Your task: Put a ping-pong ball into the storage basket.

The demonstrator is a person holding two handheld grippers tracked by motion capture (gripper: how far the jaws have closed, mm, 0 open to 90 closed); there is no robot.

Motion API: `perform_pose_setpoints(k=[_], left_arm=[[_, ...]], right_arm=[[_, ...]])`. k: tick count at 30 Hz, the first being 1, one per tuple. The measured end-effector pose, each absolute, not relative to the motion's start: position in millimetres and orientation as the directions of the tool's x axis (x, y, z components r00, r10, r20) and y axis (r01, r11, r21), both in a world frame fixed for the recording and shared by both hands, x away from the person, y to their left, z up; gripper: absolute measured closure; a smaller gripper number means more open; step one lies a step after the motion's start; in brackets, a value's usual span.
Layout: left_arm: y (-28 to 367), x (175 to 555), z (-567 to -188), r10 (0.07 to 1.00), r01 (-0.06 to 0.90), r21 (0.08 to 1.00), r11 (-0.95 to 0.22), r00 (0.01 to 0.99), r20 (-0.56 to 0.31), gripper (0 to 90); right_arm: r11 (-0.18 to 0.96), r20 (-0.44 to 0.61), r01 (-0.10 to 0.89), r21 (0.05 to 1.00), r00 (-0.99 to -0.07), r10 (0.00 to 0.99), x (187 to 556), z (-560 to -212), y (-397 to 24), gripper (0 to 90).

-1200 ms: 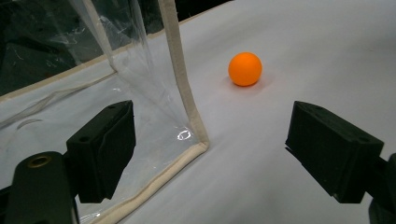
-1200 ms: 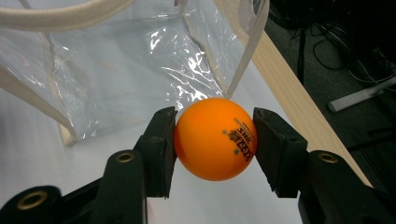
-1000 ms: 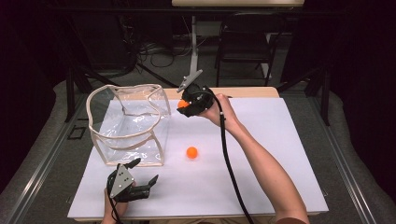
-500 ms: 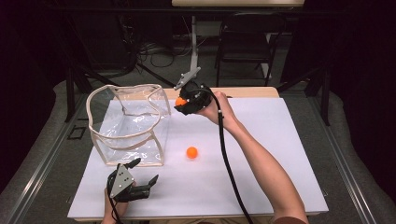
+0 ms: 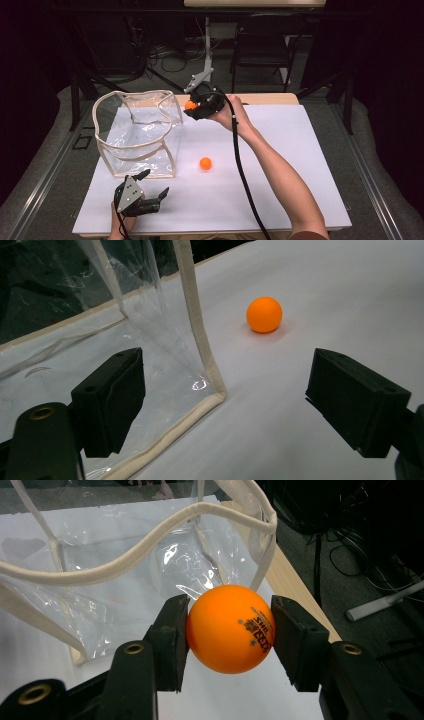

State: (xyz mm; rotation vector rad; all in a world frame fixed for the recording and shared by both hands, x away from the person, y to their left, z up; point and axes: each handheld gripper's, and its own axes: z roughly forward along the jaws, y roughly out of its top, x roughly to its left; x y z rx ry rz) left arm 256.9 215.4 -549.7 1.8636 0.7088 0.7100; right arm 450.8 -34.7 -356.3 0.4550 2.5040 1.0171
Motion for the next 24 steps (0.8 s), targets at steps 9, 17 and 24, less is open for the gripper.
perform_pose_setpoints(k=[9,17,24], left_arm=[[215,256,-549,0.735,0.159,0.925,-0.346,0.659,0.161,15.8],[215,257,-550,0.733,0.160,0.924,-0.348,0.661,0.161,15.8],[215,256,-549,0.733,0.160,0.923,-0.351,0.660,0.164,15.8]], right_arm=[[0.675,-0.239,0.131,0.726,-0.873,0.426,450,-353,-27,51.3],[0.665,-0.244,0.116,0.738,-0.873,0.422,448,-347,-21,51.3],[0.659,-0.248,0.101,0.745,-0.876,0.414,445,-344,-17,51.3]])
